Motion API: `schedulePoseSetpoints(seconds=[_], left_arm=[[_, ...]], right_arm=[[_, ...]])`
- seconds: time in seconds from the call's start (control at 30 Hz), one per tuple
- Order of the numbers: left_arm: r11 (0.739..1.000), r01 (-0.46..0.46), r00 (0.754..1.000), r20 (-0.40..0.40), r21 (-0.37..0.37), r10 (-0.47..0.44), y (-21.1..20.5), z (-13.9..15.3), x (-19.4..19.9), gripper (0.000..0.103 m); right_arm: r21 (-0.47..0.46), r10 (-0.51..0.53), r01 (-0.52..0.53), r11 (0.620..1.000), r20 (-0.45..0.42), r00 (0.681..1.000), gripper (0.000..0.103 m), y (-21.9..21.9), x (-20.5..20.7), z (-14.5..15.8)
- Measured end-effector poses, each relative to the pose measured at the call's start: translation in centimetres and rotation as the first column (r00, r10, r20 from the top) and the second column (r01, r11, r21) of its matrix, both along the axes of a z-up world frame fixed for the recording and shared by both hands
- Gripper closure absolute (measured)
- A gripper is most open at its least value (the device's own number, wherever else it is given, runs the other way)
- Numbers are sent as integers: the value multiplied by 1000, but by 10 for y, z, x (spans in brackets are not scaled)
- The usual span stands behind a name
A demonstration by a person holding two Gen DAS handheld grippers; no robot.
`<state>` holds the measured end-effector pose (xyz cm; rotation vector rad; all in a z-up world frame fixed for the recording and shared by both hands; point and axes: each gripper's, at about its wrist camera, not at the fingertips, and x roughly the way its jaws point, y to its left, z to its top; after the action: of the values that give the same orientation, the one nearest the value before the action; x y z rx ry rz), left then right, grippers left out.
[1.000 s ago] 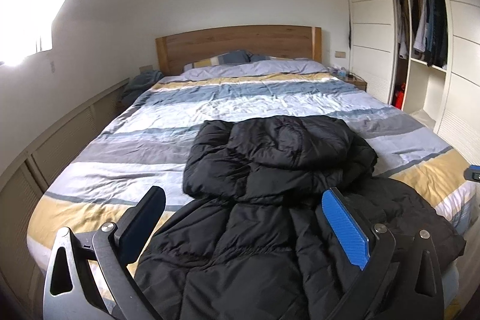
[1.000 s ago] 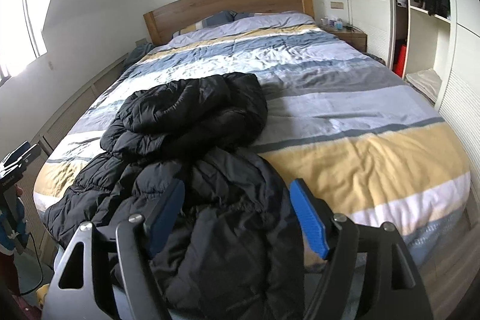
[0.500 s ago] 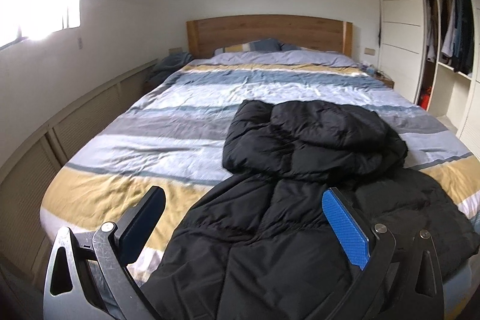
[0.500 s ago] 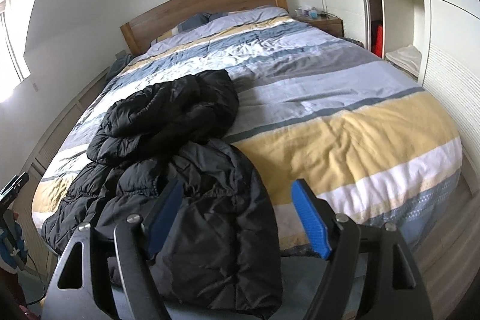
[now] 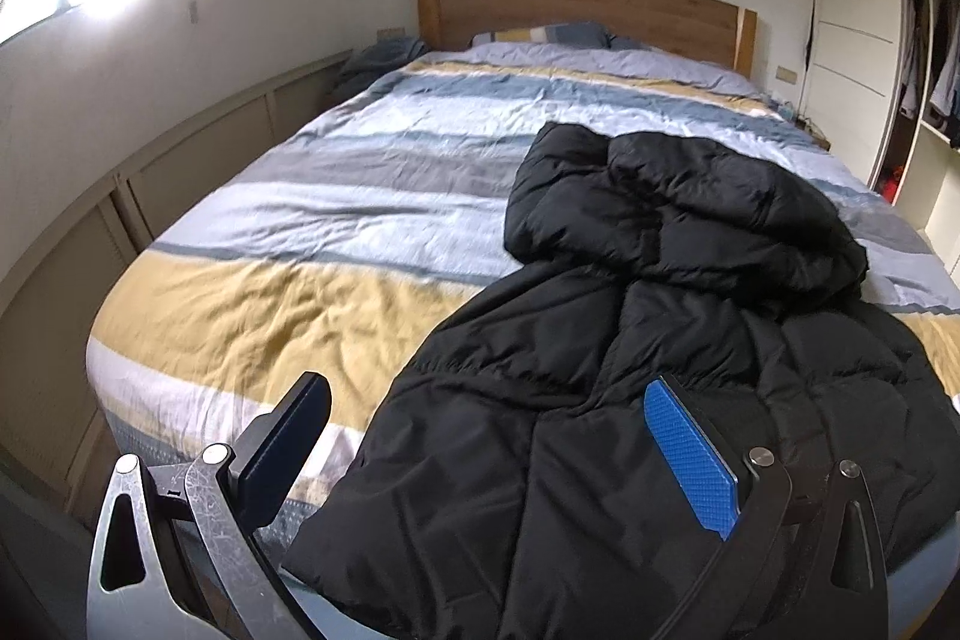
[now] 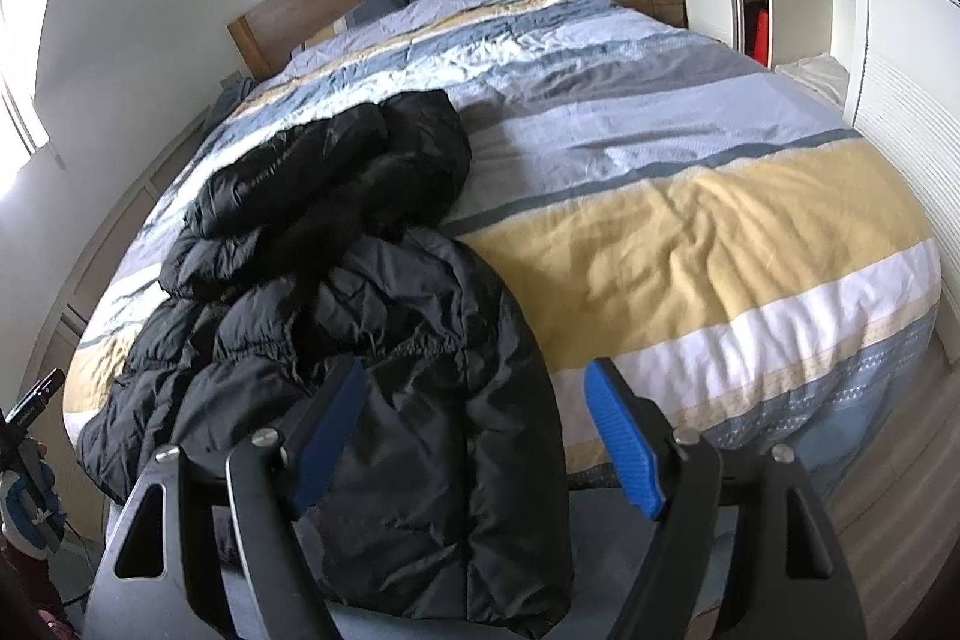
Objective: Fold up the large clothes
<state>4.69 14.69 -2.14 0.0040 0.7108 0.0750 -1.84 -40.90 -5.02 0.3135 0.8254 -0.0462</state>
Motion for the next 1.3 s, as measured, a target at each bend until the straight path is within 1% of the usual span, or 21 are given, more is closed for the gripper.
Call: schedulePoseSetpoints(seconds=[0.37,0.5,0.67,0.7,0.87,0.97,1.03,1.13,1.17,1.2,1.3], left_arm=[[998,-55,994,-93,-17,53,23,-29,8,1],[997,-68,991,-121,-36,64,32,-38,12,1],[989,-94,982,-173,-116,73,54,-52,16,1],[985,-99,980,-188,-143,71,61,-57,18,1],[970,-104,971,-233,-220,51,77,-73,21,1],[952,-115,967,-252,-285,41,88,-81,22,1],[941,-128,964,-262,-313,44,94,-85,22,1],[915,-151,960,-277,-375,45,106,-92,23,1],[899,-159,958,-282,-407,42,111,-95,23,1],[876,-166,957,-288,-453,33,117,-99,23,1],[812,-208,949,-313,-545,33,133,-114,20,1]], right_arm=[[-34,-1,-1,999,-52,999,27,-2,10,-25],[-41,2,-5,999,-72,997,27,-4,12,-34],[-17,12,-14,1000,-91,996,27,-6,14,-44],[-3,18,-18,1000,-99,995,27,-7,15,-48],[55,26,-20,998,-113,993,27,-12,15,-60],[107,30,-17,994,-124,992,27,-17,15,-69],[148,30,-10,989,-135,990,27,-20,14,-76],[233,34,3,973,-152,988,26,-25,13,-90],[252,37,3,968,-154,987,26,-25,12,-93],[286,45,2,958,-157,986,26,-26,12,-98],[367,76,-9,930,-168,983,26,-23,12,-111]])
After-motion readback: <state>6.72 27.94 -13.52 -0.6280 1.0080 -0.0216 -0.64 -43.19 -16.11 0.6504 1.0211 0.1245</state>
